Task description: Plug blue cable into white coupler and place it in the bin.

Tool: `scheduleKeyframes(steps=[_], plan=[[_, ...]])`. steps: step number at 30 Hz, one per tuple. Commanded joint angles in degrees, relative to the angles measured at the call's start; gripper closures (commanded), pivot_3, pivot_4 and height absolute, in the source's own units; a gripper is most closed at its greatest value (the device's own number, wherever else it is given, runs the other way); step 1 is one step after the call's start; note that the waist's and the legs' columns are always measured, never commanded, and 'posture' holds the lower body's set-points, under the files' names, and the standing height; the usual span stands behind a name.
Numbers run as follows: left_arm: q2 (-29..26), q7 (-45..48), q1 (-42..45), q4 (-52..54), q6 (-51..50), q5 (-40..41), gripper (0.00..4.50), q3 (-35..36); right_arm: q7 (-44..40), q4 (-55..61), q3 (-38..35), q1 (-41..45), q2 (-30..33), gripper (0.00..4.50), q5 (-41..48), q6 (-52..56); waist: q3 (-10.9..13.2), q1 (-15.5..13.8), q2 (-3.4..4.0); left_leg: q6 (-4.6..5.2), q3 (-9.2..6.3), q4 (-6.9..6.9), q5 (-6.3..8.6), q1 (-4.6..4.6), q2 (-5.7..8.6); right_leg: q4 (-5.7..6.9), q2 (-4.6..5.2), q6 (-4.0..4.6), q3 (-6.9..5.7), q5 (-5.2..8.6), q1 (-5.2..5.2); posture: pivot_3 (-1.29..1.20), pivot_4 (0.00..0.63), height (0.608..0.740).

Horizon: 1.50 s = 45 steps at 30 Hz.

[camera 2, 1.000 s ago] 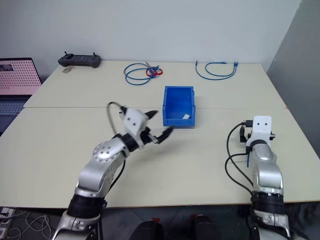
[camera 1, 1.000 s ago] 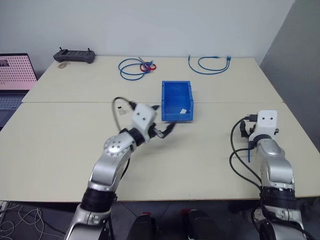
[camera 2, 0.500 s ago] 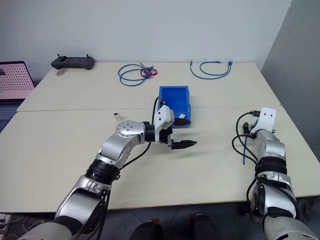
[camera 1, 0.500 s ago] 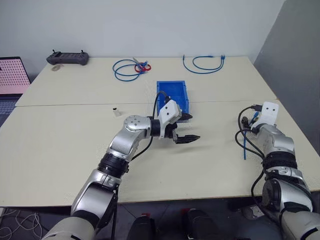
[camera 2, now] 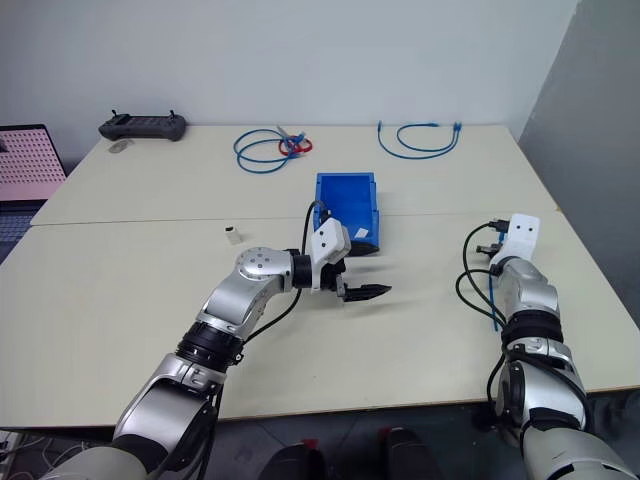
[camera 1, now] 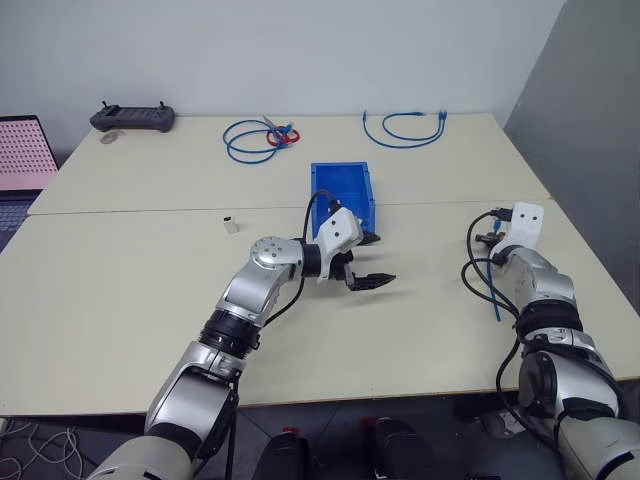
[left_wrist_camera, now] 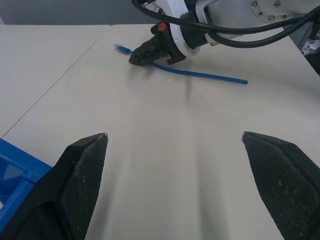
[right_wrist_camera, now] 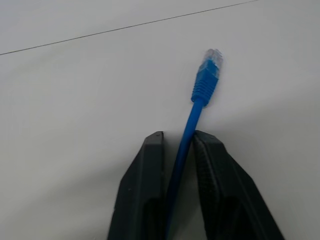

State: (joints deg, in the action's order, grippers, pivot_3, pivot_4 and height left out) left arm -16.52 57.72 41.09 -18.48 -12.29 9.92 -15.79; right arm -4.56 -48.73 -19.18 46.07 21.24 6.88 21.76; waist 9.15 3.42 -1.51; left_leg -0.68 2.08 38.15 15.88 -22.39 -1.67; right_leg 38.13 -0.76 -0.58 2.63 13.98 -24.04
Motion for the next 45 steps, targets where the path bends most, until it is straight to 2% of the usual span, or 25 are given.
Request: scheduleKeyframes(steps=[1, 4, 7, 9, 10, 11, 13, 18, 21, 25, 27, 29, 33, 35, 38, 41, 45], plan=[[0.9, -1.5, -0.3, 3.9, -1.0, 0.1, 0.0, 0.6, 0.7, 0.0, -0.5, -2.0, -1.0, 4.44, 1.8, 3.0, 0.0, -0.1, 0.0, 0.0, -0.01, 0.0, 0.0, 0.0, 0.0, 0.0, 0.0, 0.0, -0.01, 0.0, 0.0, 0.0, 0.15, 0.74], [-0.3, -1.9, -4.7, 9.4, -2.2, 0.3, 0.0, 0.1, -4.4, 12.3, 3.2, -7.4, -0.1, 4.44, 2.1, 7.8, 0.0, -0.2, 0.03, 0.0, -0.02, -0.03, 0.0, -0.02, 0.0, -0.02, 0.02, 0.0, -0.01, 0.0, 0.0, 0.0, 0.15, 0.74], [-3.5, -2.7, -12.4, 18.7, -5.1, 0.8, 0.0, 0.7, -20.8, 30.3, 13.1, -17.4, 6.0, 4.44, 1.9, 7.8, -0.1, -0.3, 0.11, 0.0, -0.08, -0.09, 0.01, -0.1, -0.02, -0.03, 0.02, 0.01, -0.03, 0.0, -0.06, 0.0, 0.15, 0.74], [-4.7, -6.3, -18.8, 25.5, -5.9, 0.9, 0.0, 3.0, -33.3, 40.4, 19.1, -25.0, 13.1, 4.44, 1.3, 1.3, 0.0, -0.3, 0.23, 0.01, -0.15, -0.12, 0.02, -0.17, -0.03, -0.04, 0.02, 0.06, 0.04, 0.04, -0.08, 0.0, 0.15, 0.74], [-4.5, -9.7, -23.9, 30.4, -7.8, 1.6, 0.0, 5.2, -39.9, 44.4, 22.4, -29.0, 18.0, 4.44, -0.7, -6.0, 0.0, -0.6, 0.29, 0.02, -0.2, -0.12, 0.03, -0.27, -0.03, -0.09, 0.03, 0.08, 0.04, 0.07, -0.17, 0.0, 0.15, 0.74], [-4.4, -12.7, -29.0, 34.9, -8.6, 1.7, 0.0, 6.8, -44.8, 47.9, 24.4, -31.6, 21.2, 4.44, -0.6, -8.8, 0.0, -0.6, 0.29, 0.06, -0.26, -0.14, 0.07, -0.3, -0.03, -0.16, 0.12, 0.07, 0.02, 0.13, -0.15, 0.0, 0.15, 0.74], [-3.6, -17.8, -37.6, 41.8, -9.4, 0.8, 0.0, 8.9, -49.8, 52.1, 26.0, -33.0, 23.5, 4.44, 1.5, -9.8, 0.0, -0.3, 0.26, 0.14, -0.22, -0.15, 0.13, -0.22, -0.02, -0.16, 0.14, 0.04, 0.06, 0.18, -0.11, 0.0, 0.15, 0.74], [0.0, -27.8, -54.5, 53.2, -10.9, 0.8, 0.0, 13.2, -57.8, 53.6, 31.4, -29.0, 21.0, 4.44, 3.5, -11.3, 0.2, -0.5, 0.01, 0.28, -0.3, -0.04, 0.01, 0.16, -0.08, -0.06, 0.15, -0.23, -0.03, 0.25, 0.22, 0.0, 0.15, 0.74], [1.2, -30.8, -62.6, 56.8, -11.4, 2.0, 0.0, 16.3, -58.0, 48.2, 36.2, -22.7, 14.8, 4.44, 1.0, -12.6, 0.4, -0.3, -0.22, 0.31, -0.26, -0.07, -0.01, 0.92, -0.1, -0.11, 0.14, 0.0, 0.02, 0.39, 0.82, 0.0, 0.15, 0.74], [2.3, -33.4, -68.9, 57.3, -10.5, 2.9, 0.0, 19.3, -57.4, 39.9, 40.4, -15.4, 6.5, 4.44, -2.0, -13.9, 0.4, 0.2, -0.32, 0.31, -0.16, -0.13, 0.01, 0.93, -0.15, -0.08, 0.06, 0.11, 0.04, 0.45, 0.77, 0.0, 0.15, 0.74], [3.0, -34.5, -70.2, 56.1, -9.5, 2.8, 0.0, 20.2, -57.7, 36.3, 42.1, -13.0, 3.6, 4.44, -3.3, -15.5, 0.4, 0.3, -0.3, 0.27, -0.03, -0.18, 0.09, 0.88, -0.13, -0.14, 0.07, 0.02, 0.07, 0.4, 0.71, 0.0, 0.15, 0.74], [3.0, -35.1, -70.3, 55.6, -9.1, 2.8, 0.0, 20.2, -57.8, 34.1, 42.9, -11.9, 2.3, 4.44, -4.4, -17.0, 0.4, -0.1, -0.3, 0.21, -0.08, -0.18, 0.24, 0.58, -0.08, -0.14, 0.18, 0.3, 0.07, 0.28, 0.45, 0.0, 0.15, 0.74], [1.5, -34.6, -68.7, 54.6, -9.1, 3.2, 0.0, 20.9, -58.0, 32.2, 42.7, -11.7, 1.6, 3.64, -5.1, -17.8, 0.4, -1.2, -0.3, -0.02, -0.14, -0.12, 0.47, -0.26, 0.0, -0.18, 0.39, 0.36, -0.08, 0.4, -0.17, 0.0, 0.15, 0.74], [-0.3, -33.1, -66.9, 54.0, -9.7, 4.0, 0.0, 21.5, -58.0, 33.3, 41.4, -12.5, 2.7, 3.11, -4.7, -17.6, 0.4, -1.6, -0.3, -0.08, -0.16, -0.09, 0.51, -0.34, 0.01, -0.21, 0.45, 0.36, -0.13, 0.4, -0.22, 0.0, 0.15, 0.74], [-5.1, -28.8, -63.2, 52.3, -10.3, 5.3, 0.0, 21.7, -58.3, 38.2, 39.4, -15.0, 5.6, 2.21, -3.6, -15.3, 0.4, -2.0, -0.31, -0.08, -0.27, -0.02, 0.52, -0.3, 0.03, -0.13, 0.48, 0.37, -0.26, 0.4, -0.12, 0.0, 0.15, 0.74], [-11.2, -22.2, -56.8, 47.6, -9.7, 6.6, 0.0, 20.9, -58.5, 47.4, 36.0, -19.1, 9.2, 1.41, 0.3, -6.3, 0.4, -2.2, -0.29, -0.08, -0.35, 0.02, 0.49, -0.17, 0.06, -0.02, 0.45, 0.36, -0.36, 0.41, -0.02, 0.0, 0.15, 0.74], [-16.9, -12.4, -46.4, 37.7, -7.6, 7.0, 0.0, 17.1, -57.9, 61.1, 30.9, -25.2, 13.7, 1.41, 7.7, 6.3, 0.4, -2.1, -0.28, 0.03, -0.37, 0.21, 0.35, -0.1, 0.0, 0.16, 0.3, 0.32, -0.35, 0.4, 0.0, 0.0, 0.15, 0.74]])
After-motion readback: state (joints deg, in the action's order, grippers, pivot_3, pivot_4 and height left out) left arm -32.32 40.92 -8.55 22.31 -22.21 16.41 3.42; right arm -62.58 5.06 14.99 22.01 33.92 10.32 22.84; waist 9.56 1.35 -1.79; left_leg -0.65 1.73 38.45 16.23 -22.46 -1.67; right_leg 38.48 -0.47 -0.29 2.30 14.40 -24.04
